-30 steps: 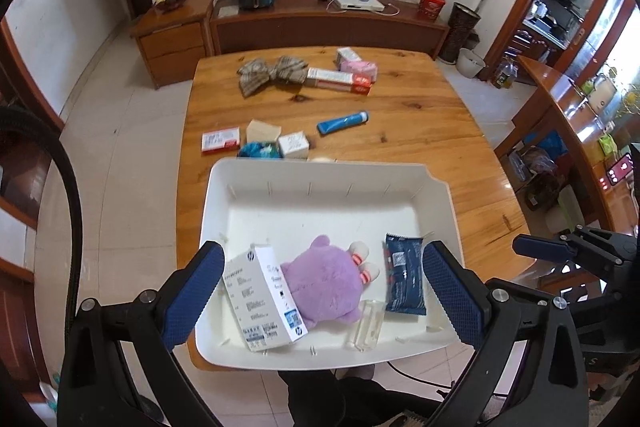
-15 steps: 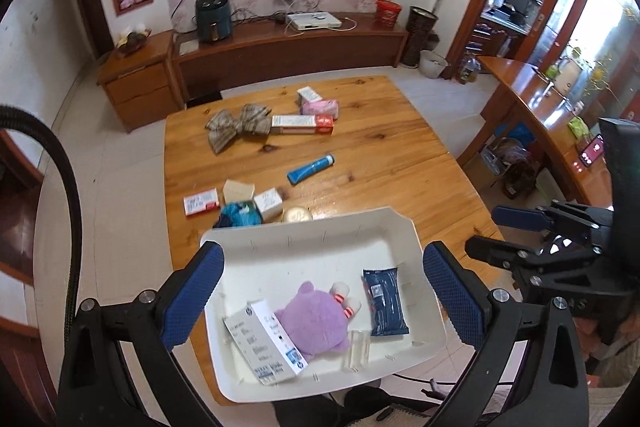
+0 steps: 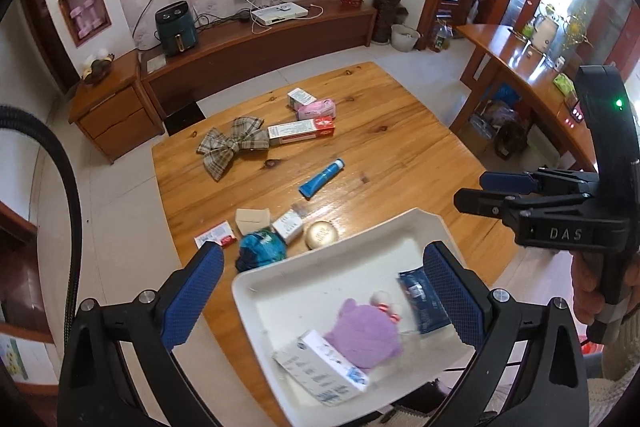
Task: Organize objects
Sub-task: 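Withdraw both tools from the tray toward the remaining table items, then grasp the blue toothpaste tube with the right tool while the left tool grasps the red-white box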
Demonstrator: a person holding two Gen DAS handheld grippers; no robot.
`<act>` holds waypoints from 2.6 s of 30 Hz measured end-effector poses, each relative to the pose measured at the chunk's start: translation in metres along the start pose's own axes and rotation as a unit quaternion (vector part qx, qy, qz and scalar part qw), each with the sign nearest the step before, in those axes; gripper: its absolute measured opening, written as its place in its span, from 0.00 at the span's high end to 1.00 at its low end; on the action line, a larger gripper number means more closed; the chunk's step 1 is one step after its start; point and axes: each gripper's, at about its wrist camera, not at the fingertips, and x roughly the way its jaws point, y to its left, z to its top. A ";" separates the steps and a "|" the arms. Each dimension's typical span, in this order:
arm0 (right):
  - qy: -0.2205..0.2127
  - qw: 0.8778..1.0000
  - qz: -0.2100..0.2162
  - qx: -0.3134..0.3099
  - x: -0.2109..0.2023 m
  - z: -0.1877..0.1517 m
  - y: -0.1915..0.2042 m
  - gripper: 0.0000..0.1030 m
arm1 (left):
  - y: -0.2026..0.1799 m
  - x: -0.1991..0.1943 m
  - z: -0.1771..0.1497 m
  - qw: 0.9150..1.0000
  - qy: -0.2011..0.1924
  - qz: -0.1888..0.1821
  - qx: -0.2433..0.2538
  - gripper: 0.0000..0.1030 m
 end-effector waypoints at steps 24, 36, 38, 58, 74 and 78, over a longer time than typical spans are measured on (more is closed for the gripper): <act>0.062 0.989 -0.054 0.124 0.124 0.047 0.002 0.44 | 0.127 0.079 -0.014 0.997 0.062 -0.016 0.042 0.03; 0.120 0.958 -0.034 0.257 0.217 0.062 -0.042 0.48 | 0.167 0.171 -0.024 0.982 0.126 -0.015 0.143 0.03; 0.125 0.954 -0.034 0.270 0.228 0.062 -0.044 0.49 | 0.168 0.186 -0.025 0.978 0.136 -0.016 0.154 0.03; 0.128 0.949 -0.190 0.215 0.267 0.074 -0.018 0.74 | 0.160 0.266 -0.035 0.948 0.170 -0.009 0.270 0.13; 0.100 0.966 -0.157 0.180 0.230 0.044 -0.017 0.81 | 0.141 0.267 -0.039 0.936 0.193 -0.035 0.293 0.60; 0.086 0.971 -0.134 0.180 0.204 0.035 -0.016 0.81 | 0.148 0.262 -0.041 0.947 0.201 -0.048 0.247 0.60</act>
